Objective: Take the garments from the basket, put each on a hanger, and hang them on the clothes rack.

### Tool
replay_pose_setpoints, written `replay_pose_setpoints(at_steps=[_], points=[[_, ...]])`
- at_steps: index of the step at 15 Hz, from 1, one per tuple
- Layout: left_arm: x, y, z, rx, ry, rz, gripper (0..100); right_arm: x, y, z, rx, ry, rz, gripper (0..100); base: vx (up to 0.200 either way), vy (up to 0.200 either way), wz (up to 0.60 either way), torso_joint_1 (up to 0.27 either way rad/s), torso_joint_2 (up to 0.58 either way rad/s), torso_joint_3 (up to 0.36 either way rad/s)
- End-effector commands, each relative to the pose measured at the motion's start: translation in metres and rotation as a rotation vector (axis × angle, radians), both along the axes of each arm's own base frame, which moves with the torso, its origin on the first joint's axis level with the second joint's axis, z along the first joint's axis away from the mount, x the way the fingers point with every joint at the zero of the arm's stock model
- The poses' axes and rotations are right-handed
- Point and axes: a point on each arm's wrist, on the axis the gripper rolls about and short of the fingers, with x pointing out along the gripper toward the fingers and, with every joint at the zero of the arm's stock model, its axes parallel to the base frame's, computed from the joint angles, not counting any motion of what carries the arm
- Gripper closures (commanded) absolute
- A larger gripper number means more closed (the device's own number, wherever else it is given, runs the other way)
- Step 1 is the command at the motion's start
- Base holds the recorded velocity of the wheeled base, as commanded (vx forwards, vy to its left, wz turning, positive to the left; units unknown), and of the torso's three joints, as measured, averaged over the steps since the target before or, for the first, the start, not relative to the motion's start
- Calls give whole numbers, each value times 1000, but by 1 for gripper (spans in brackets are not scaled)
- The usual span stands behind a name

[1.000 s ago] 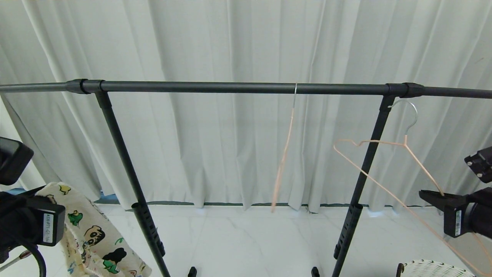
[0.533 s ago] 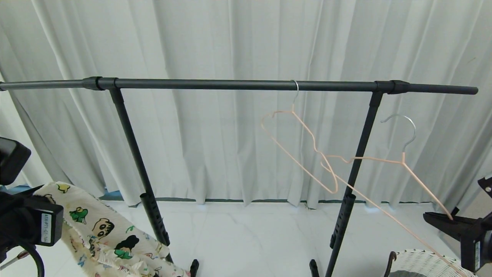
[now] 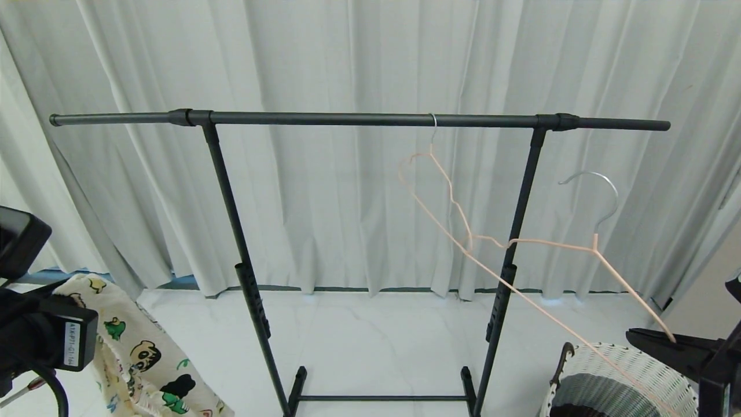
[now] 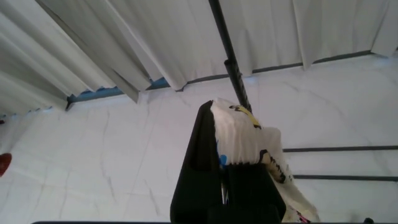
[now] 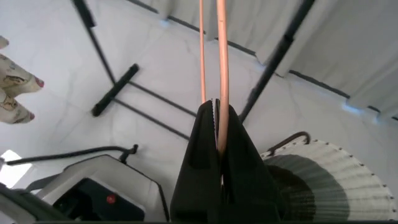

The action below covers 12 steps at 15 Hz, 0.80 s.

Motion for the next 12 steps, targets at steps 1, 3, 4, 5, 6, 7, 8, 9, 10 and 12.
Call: replay_pose_setpoints(at_steps=[1,3,4,5,6,7,8,9,10,12], points=[[-1,-1,-1,1,2,-13,100,-2,4,-3,-7,18,36,100,-200,0,0,2,2,2],[-2,-5,-2,0,6,-43,100,-5,6,-6,-14,32,63,100,0,0,0,0,0,0],[-3,-7,-3,-1,9,-62,100,-6,8,-7,-12,35,79,100,0,0,0,0,0,0],[-3,-10,-3,-3,9,-92,100,-7,9,-7,-8,38,99,100,0,0,0,0,0,0],[-1,-13,-2,-4,11,-107,100,-9,12,-8,1,46,130,100,0,0,0,0,0,0],[5,-16,0,-11,19,-106,100,-12,16,-9,10,52,164,100,0,0,0,0,0,0],[14,-20,3,-38,25,-94,100,-15,20,-7,32,56,203,100,0,0,0,0,0,0],[28,-26,9,-81,24,-76,100,-19,27,-6,63,65,252,100,0,0,0,0,0,0],[41,-31,14,-109,24,-62,100,-22,34,-4,92,78,302,100,0,0,0,0,0,0],[65,-42,15,-123,49,-50,100,-25,50,-3,140,108,382,100,0,0,0,0,0,0]])
